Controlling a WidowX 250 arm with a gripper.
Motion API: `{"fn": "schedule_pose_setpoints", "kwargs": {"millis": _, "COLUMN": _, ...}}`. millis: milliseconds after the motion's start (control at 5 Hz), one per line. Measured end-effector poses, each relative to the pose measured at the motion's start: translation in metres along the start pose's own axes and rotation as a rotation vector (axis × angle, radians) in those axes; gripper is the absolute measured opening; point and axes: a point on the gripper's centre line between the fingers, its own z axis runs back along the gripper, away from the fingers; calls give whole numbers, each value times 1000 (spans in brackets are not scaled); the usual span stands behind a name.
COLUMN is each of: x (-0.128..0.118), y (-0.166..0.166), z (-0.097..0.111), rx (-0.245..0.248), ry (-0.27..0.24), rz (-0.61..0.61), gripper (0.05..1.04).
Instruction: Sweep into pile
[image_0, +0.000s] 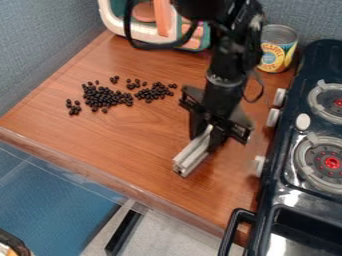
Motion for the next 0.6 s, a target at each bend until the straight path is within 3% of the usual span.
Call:
{"fn": "schedule_pose_setpoints", "kwargs": {"millis": 200, "x": 17, "y": 33, "z": 29, "rx": -6, "ry": -68, "rz": 125, "gripper": 369}}
{"fn": "schedule_pose_setpoints", "kwargs": {"millis": 400, "x": 17, "y": 75, "z": 39, "rx": 7, "ry": -79, "rz": 263, "gripper": 369}}
{"fn": "schedule_pose_setpoints", "kwargs": {"millis": 600, "x": 7, "y": 121, "z": 37, "rx": 73, "ry": -93, "rz": 411, "gripper": 369}}
